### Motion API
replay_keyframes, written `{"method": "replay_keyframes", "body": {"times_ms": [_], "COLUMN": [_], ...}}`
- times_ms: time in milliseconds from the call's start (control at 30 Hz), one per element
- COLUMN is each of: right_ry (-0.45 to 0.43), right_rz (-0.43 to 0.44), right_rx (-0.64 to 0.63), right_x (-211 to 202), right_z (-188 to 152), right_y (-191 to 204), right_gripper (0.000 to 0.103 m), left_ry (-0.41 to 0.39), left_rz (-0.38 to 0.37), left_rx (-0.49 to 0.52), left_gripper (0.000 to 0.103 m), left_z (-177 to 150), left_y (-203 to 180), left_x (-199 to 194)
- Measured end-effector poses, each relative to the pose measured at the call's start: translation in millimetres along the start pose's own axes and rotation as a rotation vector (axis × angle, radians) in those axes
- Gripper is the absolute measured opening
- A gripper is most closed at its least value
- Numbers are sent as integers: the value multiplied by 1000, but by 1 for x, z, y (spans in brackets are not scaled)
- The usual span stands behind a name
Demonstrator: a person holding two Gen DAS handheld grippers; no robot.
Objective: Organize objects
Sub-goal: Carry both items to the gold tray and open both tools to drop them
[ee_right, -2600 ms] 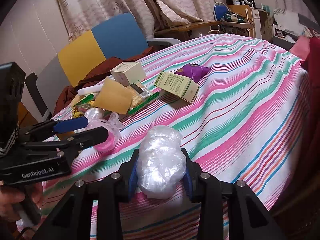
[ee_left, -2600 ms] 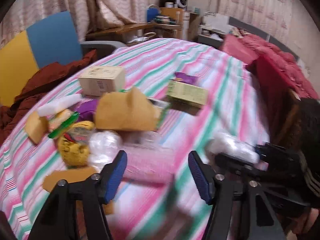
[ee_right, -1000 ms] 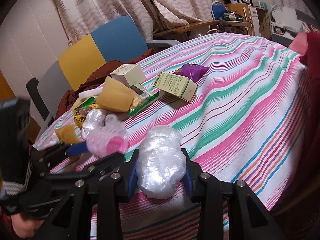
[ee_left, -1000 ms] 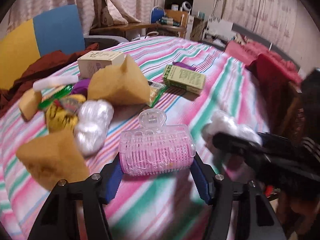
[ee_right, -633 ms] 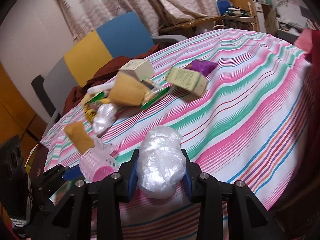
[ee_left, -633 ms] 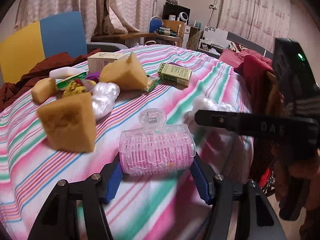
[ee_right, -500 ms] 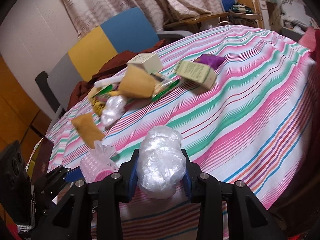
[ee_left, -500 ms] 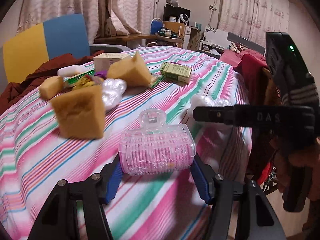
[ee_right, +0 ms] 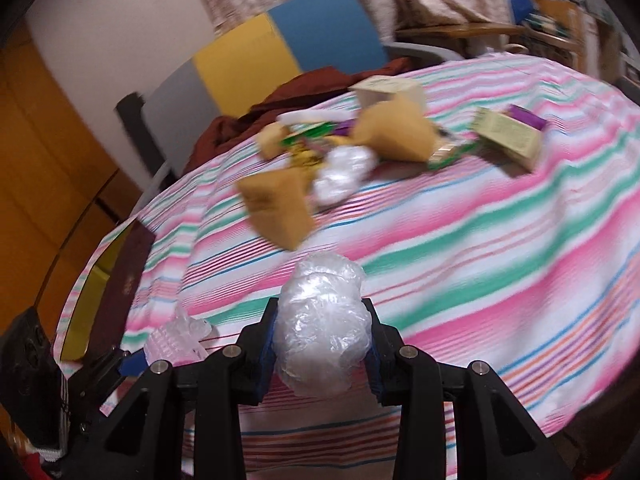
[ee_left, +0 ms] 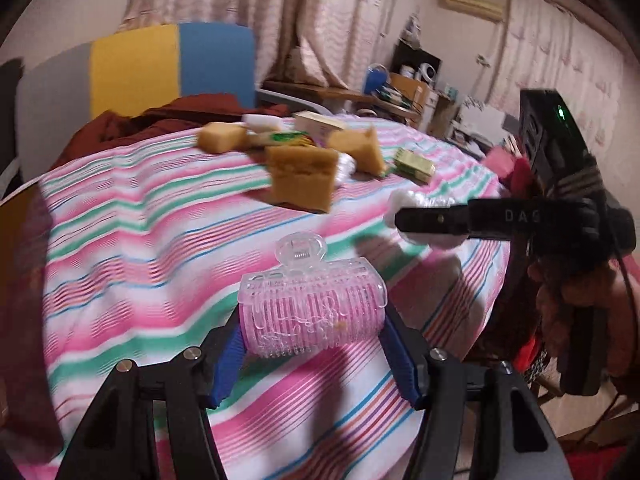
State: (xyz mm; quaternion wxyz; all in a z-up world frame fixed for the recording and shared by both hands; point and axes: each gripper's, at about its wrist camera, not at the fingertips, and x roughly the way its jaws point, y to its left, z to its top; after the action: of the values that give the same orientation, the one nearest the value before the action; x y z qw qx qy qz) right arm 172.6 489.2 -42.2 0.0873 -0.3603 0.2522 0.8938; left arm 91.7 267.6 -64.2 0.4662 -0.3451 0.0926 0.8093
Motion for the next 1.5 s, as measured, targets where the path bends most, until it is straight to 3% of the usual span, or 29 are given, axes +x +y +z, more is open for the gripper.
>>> {"method": "replay_keyframes", "body": {"times_ms": [267, 567, 767, 933, 1133, 1267, 1333, 1500], "right_ry": [35, 72, 110, 154, 215, 255, 236, 172], "right_rz": [144, 320, 411, 442, 464, 525, 530, 521], "right_rx": [-126, -185, -275, -339, -323, -265, -259, -275], "right_x": [12, 39, 54, 79, 124, 135, 131, 111], "right_z": [-4, -9, -18, -29, -41, -49, -52, -52], "right_y": [86, 180, 246, 294, 334, 345, 344, 332], "right_gripper": [38, 38, 38, 38, 41, 70, 78, 78], "left_ry": [-127, -224, -228, -195, -170, -168, -166, -156], "left_rz": [60, 222, 359, 529, 583, 578, 579, 581], "left_rx": [-100, -264, -357, -450, -553, -569, -565, -545], "left_gripper": [64, 64, 64, 64, 64, 64, 64, 64], "left_z": [2, -9, -27, -48, -71, -77, -77, -75], "left_y": [39, 110, 166, 210, 247, 253, 253, 246], "left_x": [-67, -136, -165, -183, -196, -198, -198, -194]}}
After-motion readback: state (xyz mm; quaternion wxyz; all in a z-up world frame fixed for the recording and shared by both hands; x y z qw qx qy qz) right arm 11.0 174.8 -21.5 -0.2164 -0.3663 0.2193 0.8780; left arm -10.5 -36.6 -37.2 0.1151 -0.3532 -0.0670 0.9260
